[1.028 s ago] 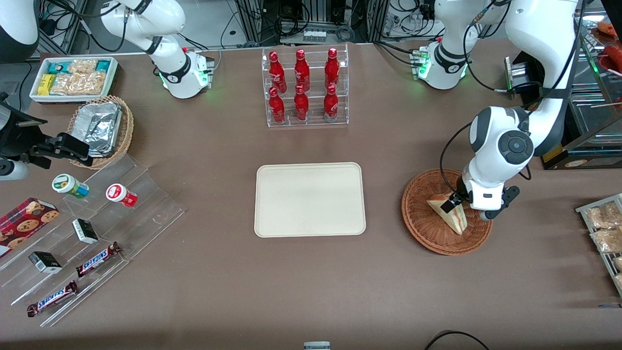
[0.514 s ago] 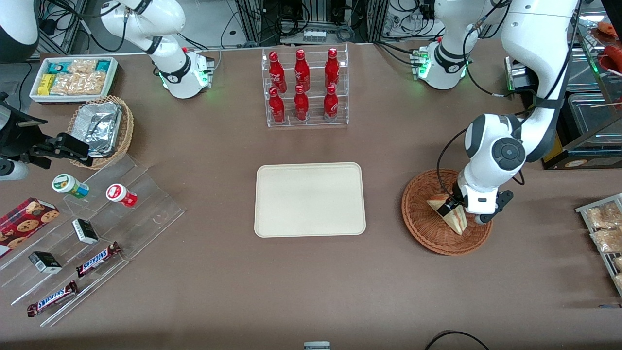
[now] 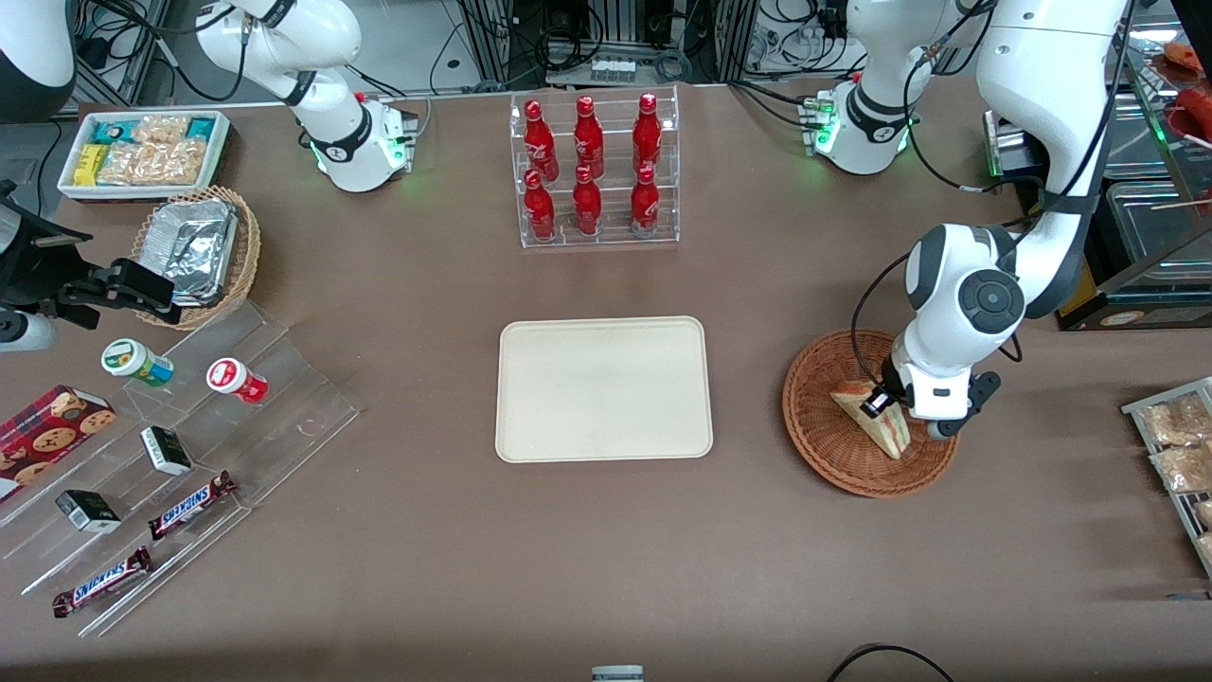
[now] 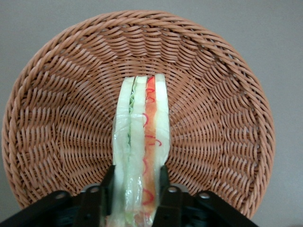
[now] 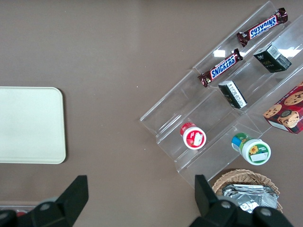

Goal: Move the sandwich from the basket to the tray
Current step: 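Close the left gripper on the sandwich's wrapped edge and lift it, then carry the sandwich with the left gripper over the white tray and lower it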

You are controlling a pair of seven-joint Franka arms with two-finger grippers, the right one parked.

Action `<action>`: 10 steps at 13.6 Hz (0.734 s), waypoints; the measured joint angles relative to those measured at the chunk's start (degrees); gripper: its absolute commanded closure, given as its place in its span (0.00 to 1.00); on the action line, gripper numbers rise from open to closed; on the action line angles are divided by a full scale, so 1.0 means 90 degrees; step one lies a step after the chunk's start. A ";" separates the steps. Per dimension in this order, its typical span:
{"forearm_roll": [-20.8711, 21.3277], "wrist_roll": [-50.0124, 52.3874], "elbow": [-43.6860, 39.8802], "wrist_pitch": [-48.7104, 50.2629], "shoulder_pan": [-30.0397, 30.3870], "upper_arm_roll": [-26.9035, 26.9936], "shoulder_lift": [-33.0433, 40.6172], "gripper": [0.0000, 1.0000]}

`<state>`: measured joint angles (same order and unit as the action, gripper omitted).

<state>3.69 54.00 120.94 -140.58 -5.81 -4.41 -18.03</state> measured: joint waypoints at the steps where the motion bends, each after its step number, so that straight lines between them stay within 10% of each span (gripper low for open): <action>1: 0.0001 0.0001 -0.0020 0.0055 -0.0033 -0.0005 0.0008 1.00; 10: 0.0182 0.0064 -0.1907 0.3693 -0.1750 -0.0073 0.0692 1.00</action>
<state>5.33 54.58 103.78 -107.34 -21.56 -5.06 -11.80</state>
